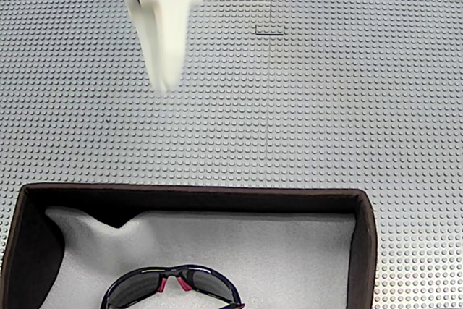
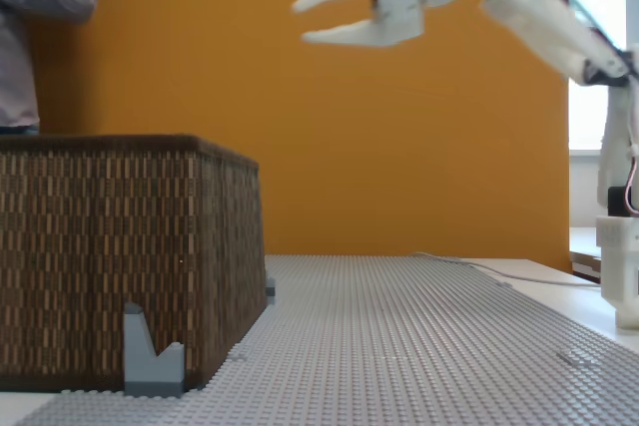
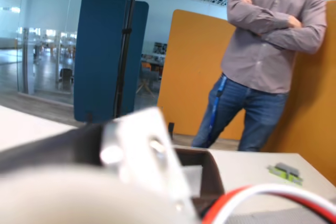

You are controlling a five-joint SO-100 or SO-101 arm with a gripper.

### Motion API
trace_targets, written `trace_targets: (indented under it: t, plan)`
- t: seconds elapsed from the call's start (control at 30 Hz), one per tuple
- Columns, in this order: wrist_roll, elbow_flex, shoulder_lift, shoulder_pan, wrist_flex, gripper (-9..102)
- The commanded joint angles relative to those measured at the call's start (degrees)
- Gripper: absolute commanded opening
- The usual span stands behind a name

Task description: Grasp a glasses and put it in the bin.

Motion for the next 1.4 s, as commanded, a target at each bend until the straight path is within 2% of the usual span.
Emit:
trace_targets:
  t: [0.0, 0.13, 0.4, 0.63, 0.97, 1.1, 1.2, 1.37]
  plan:
    - [1.76, 11.69, 16.96, 0.97, 4.13, 14]
    - [1.93, 33.13, 34.98, 6.24, 0.0, 16]
    - [1.05, 57.48, 61.7, 7.73, 0.53, 16]
    - [-0.26, 67.06, 71.19, 6.77, 0.88, 15]
    - [-0.18, 72.77, 78.57, 7.82, 8.96, 15]
    - [0.0, 72.6, 78.57, 7.73, 11.78, 10]
    - [0.62, 72.16, 78.93, 7.38, 14.77, 0]
    - [2.55, 71.63, 79.54, 6.86, 22.85, 0]
